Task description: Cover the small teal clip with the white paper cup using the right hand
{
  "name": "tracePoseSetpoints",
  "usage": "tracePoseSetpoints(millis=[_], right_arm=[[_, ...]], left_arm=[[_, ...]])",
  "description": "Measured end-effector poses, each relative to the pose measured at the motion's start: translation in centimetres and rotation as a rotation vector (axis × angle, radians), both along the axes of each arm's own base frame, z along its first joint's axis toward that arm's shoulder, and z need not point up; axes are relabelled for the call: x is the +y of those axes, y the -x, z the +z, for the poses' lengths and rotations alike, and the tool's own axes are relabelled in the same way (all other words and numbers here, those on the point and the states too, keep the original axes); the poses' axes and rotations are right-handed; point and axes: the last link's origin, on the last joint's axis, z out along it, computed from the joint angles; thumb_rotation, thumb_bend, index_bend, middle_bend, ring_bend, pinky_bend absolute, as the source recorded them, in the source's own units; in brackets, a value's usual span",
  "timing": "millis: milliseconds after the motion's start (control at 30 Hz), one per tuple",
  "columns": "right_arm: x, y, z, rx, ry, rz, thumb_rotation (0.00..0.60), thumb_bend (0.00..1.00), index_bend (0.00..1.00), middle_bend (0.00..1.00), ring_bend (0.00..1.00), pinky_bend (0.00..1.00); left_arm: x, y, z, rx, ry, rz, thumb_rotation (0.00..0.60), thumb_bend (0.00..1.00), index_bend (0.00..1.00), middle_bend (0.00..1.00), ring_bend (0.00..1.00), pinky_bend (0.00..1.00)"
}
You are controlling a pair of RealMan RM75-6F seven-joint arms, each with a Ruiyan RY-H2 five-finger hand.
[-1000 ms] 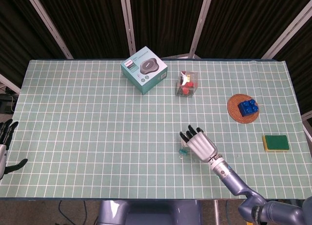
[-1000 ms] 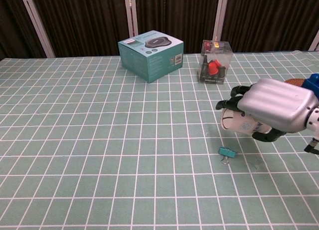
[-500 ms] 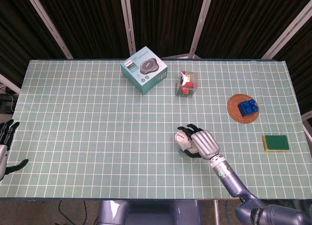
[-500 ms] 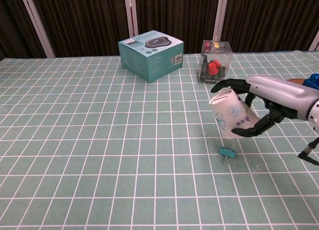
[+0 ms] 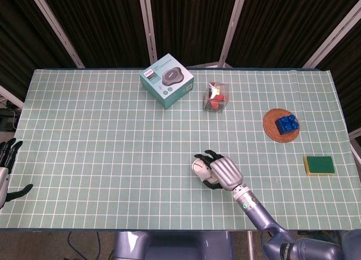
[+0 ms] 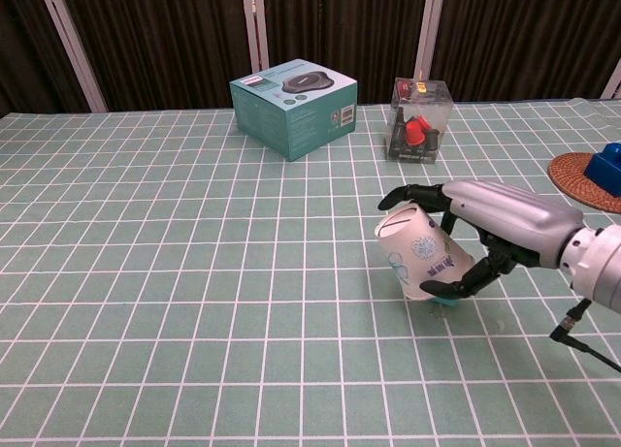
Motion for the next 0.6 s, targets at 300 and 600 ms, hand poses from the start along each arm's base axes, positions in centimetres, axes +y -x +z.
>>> tracePoseSetpoints(millis=[300,600], right_arm=[[-0.2,0.2,-1.1,0.026,0.034,0.014,0.6,0.22,0.17,0.32,0.12,0.34],[-0.2,1.6,-1.0,0.035,0.036,-0.015,0.6,0.21,0.15,0.26,0.07,0.28]], left_arm=[[0.1,0.1,0.0,0.0,0.002,0.002,0.6,0.0,0.0,0.0,0.0,0.0],[0.1,0.1,-0.1,0.002,0.005,0.002,0.6,0.0,0.0,0.0,0.0,0.0]])
